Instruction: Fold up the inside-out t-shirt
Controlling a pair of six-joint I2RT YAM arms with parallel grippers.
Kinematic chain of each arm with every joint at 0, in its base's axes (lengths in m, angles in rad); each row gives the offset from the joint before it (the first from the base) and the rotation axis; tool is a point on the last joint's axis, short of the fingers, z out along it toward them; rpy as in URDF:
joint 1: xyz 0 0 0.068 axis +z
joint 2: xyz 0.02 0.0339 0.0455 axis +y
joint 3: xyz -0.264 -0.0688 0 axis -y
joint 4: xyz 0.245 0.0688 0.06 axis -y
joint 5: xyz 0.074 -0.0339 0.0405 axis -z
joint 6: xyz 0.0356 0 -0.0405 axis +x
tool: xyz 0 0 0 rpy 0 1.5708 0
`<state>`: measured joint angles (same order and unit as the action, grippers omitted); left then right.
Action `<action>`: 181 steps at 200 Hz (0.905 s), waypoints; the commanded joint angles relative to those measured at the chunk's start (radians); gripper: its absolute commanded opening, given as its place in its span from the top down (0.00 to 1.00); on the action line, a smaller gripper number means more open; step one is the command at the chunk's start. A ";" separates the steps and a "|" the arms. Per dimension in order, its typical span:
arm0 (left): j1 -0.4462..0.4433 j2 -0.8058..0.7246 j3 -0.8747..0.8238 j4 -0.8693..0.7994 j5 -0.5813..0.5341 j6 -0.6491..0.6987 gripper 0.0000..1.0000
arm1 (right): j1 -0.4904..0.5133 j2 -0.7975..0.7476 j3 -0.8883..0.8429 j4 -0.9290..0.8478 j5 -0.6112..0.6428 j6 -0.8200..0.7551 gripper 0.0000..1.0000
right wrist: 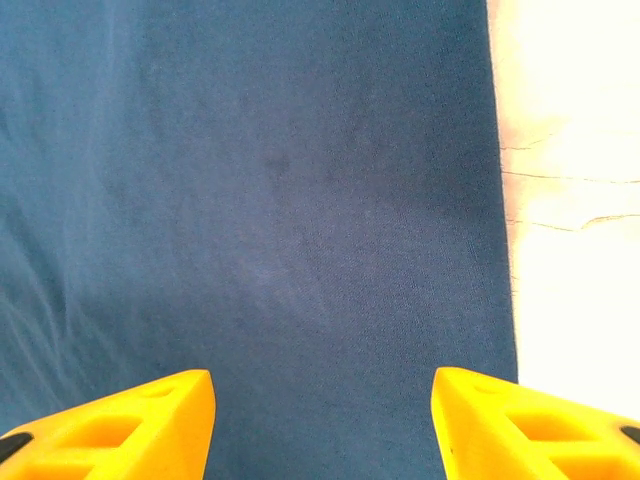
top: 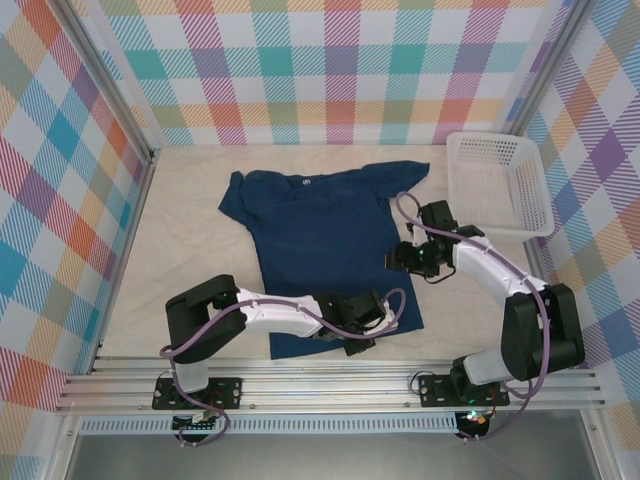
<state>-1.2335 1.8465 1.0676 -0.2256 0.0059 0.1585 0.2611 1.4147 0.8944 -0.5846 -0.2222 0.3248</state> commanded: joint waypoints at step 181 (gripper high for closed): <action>0.360 -0.278 -0.135 0.168 0.351 -0.346 1.00 | 0.177 -0.407 -0.230 0.072 -0.099 -0.015 0.33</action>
<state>-0.9150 1.6119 0.9485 -0.0753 0.3084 -0.1429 0.3622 1.0676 0.6968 -0.6029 -0.3267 0.3328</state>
